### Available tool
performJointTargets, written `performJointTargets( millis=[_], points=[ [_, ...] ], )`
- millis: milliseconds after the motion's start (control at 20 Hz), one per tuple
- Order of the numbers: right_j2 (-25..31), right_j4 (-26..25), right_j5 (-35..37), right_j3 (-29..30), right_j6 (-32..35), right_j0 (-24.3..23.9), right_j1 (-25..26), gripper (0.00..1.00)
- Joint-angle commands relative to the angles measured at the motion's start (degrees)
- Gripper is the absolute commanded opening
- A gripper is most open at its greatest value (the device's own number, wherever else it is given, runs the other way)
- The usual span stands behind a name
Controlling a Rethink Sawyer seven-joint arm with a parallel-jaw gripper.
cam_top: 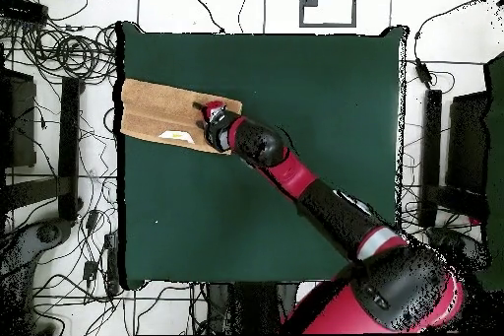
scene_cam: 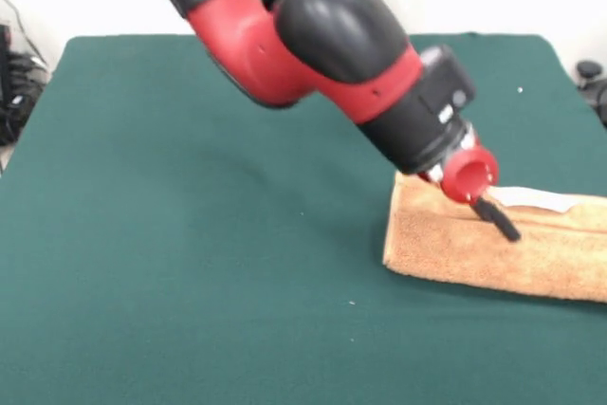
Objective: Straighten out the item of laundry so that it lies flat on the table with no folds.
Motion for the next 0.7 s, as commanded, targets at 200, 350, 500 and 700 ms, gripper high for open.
performJointTargets(
  millis=[200, 350, 500, 700],
  points=[
    [-18.72, -3.54, -18.85, -12.32, 5.22, 20.26, 5.48, 1.0],
    [-47.16, 9.26, -21.71, -16.93, 3.11, 41.41, 2.42, 1.0],
    [-63.28, 14.46, -21.15, -18.46, -0.9, 50.48, 3.51, 1.0],
    [-71.75, 20.28, -19.8, -18.21, 1.98, 55.55, 5.32, 1.0]
  ],
)
